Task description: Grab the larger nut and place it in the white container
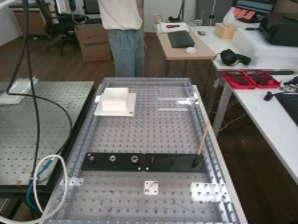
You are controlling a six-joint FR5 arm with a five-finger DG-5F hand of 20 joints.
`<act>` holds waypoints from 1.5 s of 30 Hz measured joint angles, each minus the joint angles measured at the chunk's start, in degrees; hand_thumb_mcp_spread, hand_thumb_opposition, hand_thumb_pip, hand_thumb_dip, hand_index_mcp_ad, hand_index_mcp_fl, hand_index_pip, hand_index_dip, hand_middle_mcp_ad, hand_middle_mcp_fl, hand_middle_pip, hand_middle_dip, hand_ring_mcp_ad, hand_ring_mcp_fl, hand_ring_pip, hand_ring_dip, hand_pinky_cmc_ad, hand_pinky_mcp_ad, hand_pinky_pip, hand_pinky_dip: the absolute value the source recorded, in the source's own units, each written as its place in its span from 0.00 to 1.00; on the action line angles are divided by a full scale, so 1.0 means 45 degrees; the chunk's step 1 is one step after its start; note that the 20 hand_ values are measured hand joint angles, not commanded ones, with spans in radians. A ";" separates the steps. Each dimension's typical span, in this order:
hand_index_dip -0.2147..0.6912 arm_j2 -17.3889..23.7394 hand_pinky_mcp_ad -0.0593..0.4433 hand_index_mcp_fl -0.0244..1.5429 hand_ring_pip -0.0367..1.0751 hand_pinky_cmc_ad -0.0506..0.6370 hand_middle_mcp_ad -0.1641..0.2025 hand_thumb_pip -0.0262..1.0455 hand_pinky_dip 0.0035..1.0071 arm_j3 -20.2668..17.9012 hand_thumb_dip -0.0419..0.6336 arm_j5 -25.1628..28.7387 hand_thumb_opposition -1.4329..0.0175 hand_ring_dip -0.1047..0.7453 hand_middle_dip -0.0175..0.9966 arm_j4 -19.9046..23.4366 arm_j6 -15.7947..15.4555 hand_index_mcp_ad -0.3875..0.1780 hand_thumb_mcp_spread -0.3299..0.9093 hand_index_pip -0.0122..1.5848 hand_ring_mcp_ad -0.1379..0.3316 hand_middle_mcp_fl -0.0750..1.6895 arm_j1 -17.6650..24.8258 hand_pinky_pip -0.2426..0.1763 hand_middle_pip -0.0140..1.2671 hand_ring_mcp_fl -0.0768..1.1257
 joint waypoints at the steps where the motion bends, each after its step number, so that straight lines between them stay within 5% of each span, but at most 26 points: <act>1: 0.26 0.0006 0.22 0.03 0.04 0.19 0.65 0.03 0.01 -0.0008 0.07 0.0005 0.99 0.14 0.04 0.0005 0.0000 0.69 0.27 0.01 0.44 0.04 0.0003 0.55 0.02 0.07; 4: 0.26 0.0039 0.22 0.03 0.04 0.20 0.65 0.04 0.02 -0.0059 0.06 0.0049 0.96 0.14 0.04 0.0032 -0.0005 0.69 0.27 0.01 0.44 0.05 0.0022 0.55 0.02 0.07; 7: 0.26 0.0067 0.28 0.03 0.05 0.22 0.65 0.33 0.15 -0.0103 0.16 0.0099 0.74 0.14 0.06 0.0051 -0.0009 0.68 0.46 0.03 0.44 0.05 0.0031 0.55 0.07 0.07; 11: 0.25 0.0095 0.52 0.03 0.09 0.37 0.65 0.32 0.29 -0.0149 0.18 0.0123 0.60 0.16 0.12 0.0094 -0.0006 0.68 0.49 0.05 0.47 0.07 0.0039 0.52 0.09 0.07; 14: 0.25 0.0098 0.60 0.04 0.11 0.48 0.65 0.33 0.35 -0.0171 0.18 0.0142 0.54 0.17 0.14 0.0099 0.0007 0.68 0.49 0.06 0.52 0.07 0.0047 0.47 0.11 0.07; 22: 0.25 0.0163 0.75 0.05 0.12 0.61 0.65 0.37 0.42 -0.0290 0.20 0.0220 0.49 0.19 0.17 0.0152 0.0044 0.69 0.49 0.06 0.62 0.08 0.0077 0.43 0.12 0.07; 28: 0.25 0.0256 0.73 0.05 0.13 0.63 0.67 0.37 0.42 -0.0705 0.20 0.0581 0.48 0.20 0.17 0.0375 0.0008 0.69 0.49 0.07 0.65 0.08 0.0195 0.40 0.12 0.07; 45: 0.25 0.0674 0.77 0.05 0.13 0.65 0.69 0.40 0.44 -0.3788 0.22 0.3709 0.47 0.20 0.19 0.2670 0.0184 0.68 0.49 0.07 0.67 0.08 0.0991 0.36 0.12 0.07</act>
